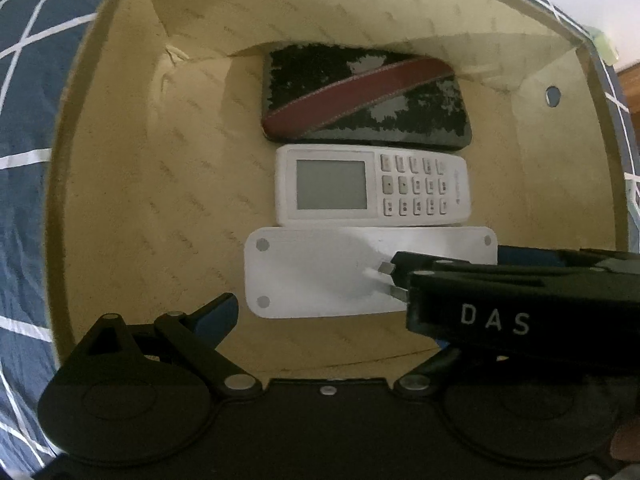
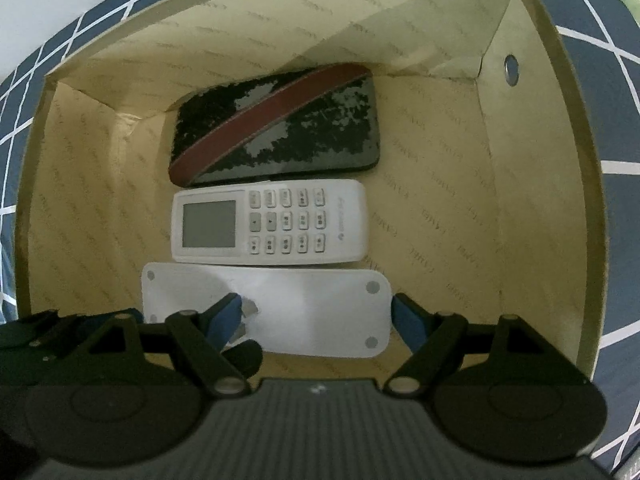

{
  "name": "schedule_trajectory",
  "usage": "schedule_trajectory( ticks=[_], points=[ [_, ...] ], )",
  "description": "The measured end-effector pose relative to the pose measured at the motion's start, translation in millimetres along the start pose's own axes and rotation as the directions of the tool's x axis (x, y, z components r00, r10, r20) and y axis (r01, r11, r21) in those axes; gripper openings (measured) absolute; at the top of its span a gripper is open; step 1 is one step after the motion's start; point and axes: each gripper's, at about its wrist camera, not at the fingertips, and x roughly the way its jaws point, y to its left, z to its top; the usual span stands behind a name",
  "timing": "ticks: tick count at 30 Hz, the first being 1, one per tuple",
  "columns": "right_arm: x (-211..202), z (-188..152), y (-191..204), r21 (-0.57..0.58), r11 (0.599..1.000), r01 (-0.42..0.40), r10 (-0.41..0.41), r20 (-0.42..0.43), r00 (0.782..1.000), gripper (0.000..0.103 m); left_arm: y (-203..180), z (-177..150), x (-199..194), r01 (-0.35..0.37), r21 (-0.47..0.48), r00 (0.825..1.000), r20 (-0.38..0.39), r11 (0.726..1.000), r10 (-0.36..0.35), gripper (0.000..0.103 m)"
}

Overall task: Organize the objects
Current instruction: 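Lower the adapter beside the keypad phone and open the right gripper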

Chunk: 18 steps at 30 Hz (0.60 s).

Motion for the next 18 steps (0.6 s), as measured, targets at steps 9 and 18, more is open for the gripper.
schedule_trajectory(
  ticks=[9,18],
  points=[
    [-25,-1,5,-0.028,1.0,-0.002,0.003,0.044,0.999,0.082,-6,-9,-17,-0.01,-0.007,0.999,0.044,1.0,0.01,0.098],
    [-65,-12,-2,-0.022,1.0,-0.019,0.022,0.127,0.992,0.087,-18,-33,-51,-0.024,0.002,0.992,0.121,1.0,0.023,0.101]
  ],
)
